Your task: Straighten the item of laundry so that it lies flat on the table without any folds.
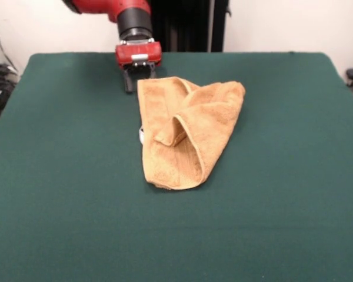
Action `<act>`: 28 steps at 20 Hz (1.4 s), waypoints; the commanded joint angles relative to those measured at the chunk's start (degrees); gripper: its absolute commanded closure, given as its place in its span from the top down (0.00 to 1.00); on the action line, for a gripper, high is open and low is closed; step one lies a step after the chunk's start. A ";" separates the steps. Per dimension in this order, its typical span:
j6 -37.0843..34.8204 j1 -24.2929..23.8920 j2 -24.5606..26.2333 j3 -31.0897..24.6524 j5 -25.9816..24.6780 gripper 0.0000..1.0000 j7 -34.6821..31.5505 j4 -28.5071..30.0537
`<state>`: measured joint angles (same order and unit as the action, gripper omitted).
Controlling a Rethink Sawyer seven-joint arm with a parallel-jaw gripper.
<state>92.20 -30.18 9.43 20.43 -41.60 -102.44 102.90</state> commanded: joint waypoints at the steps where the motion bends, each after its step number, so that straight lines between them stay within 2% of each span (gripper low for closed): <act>1: 3.91 -1.58 1.77 -0.69 3.25 1.00 2.75 0.45; 12: 4.23 -2.77 1.26 -1.37 1.69 1.00 0.82 0.17; 16: 1.84 -4.25 1.30 -1.91 0.03 1.00 -3.68 0.74; 19: -1.96 -5.45 1.01 -2.19 -0.67 1.00 -8.21 3.53; 22: -1.60 -6.88 0.07 -2.96 -0.80 1.00 -10.11 5.82; 24: -1.11 -6.83 -1.01 -3.06 -0.76 1.00 -9.69 7.29; 28: 3.21 -6.05 -2.21 -2.68 0.25 1.00 -4.61 9.55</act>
<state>94.95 -38.11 7.19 21.75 -41.50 -102.44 107.80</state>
